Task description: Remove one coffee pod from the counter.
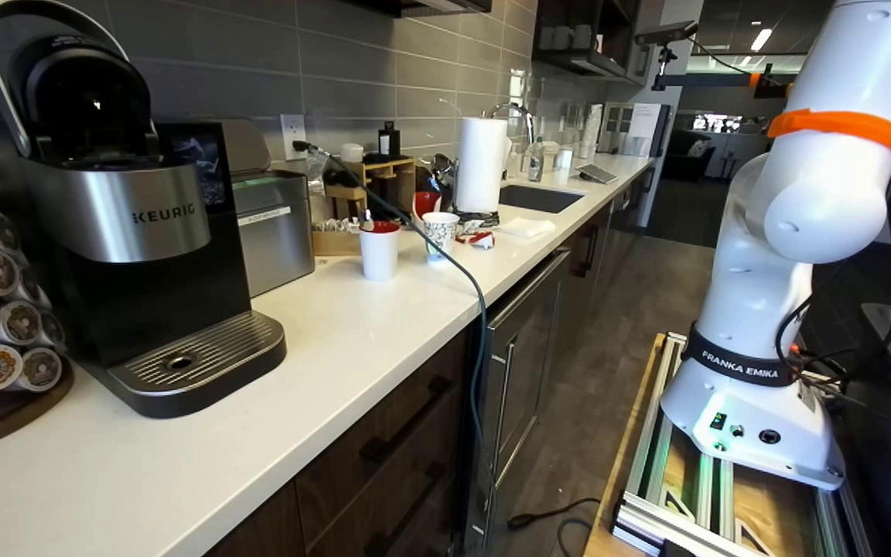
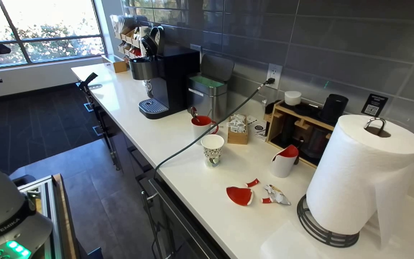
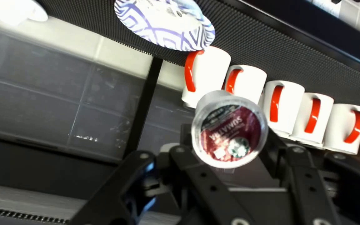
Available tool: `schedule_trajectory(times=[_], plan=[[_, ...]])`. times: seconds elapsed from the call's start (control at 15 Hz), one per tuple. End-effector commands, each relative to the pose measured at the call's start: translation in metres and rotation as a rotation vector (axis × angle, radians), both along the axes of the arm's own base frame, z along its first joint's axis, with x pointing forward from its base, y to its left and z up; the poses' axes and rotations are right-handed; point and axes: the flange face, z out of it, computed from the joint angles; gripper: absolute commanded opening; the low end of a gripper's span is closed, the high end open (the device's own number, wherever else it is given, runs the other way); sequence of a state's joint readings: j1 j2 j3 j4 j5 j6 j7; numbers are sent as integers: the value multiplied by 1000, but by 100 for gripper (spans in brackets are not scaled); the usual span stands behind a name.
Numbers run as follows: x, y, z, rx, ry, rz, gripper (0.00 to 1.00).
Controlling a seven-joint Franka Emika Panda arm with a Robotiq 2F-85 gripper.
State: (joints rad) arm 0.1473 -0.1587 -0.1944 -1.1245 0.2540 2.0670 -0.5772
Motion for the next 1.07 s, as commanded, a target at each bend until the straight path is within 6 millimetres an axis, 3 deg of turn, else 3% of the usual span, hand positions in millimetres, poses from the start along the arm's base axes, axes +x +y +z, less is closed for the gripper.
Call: schedule_trajectory(times=[0.0, 0.07, 0.13, 0.27, 0.33, 1.0], plan=[[34, -13, 5, -90, -43, -2, 29], [20, -8, -4, -53, -1, -7, 29], [28, -10, -7, -60, 4, -12, 54], [33, -9, -11, -61, 12, -11, 54], [30, -8, -9, -60, 9, -10, 29], [113, -31, -63, -45, -119, -80, 29]])
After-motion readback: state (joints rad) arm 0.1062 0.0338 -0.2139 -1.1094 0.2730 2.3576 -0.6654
